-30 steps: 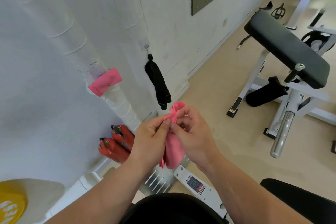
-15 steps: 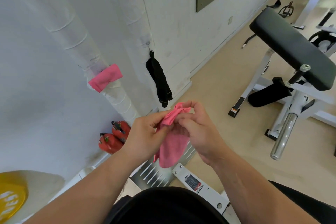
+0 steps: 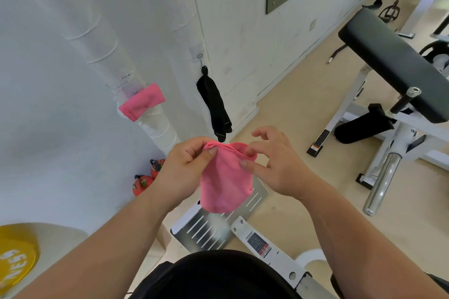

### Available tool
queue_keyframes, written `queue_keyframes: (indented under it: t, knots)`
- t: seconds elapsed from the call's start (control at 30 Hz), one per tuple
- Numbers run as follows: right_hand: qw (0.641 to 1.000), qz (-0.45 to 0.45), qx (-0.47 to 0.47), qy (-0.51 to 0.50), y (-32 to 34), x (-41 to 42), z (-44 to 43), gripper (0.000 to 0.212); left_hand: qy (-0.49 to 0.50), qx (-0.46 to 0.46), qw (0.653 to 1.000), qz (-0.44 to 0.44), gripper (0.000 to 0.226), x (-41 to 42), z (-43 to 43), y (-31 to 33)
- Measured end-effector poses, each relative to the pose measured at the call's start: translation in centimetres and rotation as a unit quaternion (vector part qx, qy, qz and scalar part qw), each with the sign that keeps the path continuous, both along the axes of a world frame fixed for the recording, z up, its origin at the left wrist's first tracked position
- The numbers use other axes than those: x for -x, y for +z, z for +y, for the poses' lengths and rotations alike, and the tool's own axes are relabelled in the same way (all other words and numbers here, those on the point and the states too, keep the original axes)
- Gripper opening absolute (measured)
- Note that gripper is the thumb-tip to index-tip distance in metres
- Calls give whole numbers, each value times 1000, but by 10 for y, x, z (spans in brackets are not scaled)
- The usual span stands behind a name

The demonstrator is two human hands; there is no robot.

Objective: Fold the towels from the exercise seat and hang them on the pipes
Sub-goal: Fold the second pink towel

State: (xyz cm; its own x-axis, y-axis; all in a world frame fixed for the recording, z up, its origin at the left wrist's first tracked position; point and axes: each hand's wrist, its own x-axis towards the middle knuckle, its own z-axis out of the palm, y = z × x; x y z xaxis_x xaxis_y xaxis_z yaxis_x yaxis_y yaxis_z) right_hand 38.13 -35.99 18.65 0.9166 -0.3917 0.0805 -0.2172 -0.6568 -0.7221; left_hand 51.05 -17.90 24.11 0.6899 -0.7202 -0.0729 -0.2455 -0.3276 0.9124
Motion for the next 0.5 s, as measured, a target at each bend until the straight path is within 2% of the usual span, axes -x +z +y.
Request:
queue_keyframes:
  t: [0.1, 0.17, 0.23, 0.33, 0.43, 0.5]
  knots:
    - [999, 33, 19, 18, 1, 1, -13, 21, 20, -6, 1000, -14, 28, -12, 5, -2]
    - [999, 15, 29, 37, 3, 2, -19, 18, 16, -23, 999, -34, 26, -21, 9, -6]
    - [999, 0, 16, 40, 8, 2, -22, 12, 20, -29, 999, -14, 25, -27, 11, -12]
    - [993, -51, -98, 45, 16, -2, -19, 13, 45, -11, 997, 69, 22, -34, 16, -19]
    - [967, -107, -227, 34, 24, -7, -11, 22, 12, 1, 993, 116, 17, -41, 17, -16]
    - [943, -137, -301, 18, 30, -9, -8, 18, -22, 17, 989, 142, 25, -44, 14, -4]
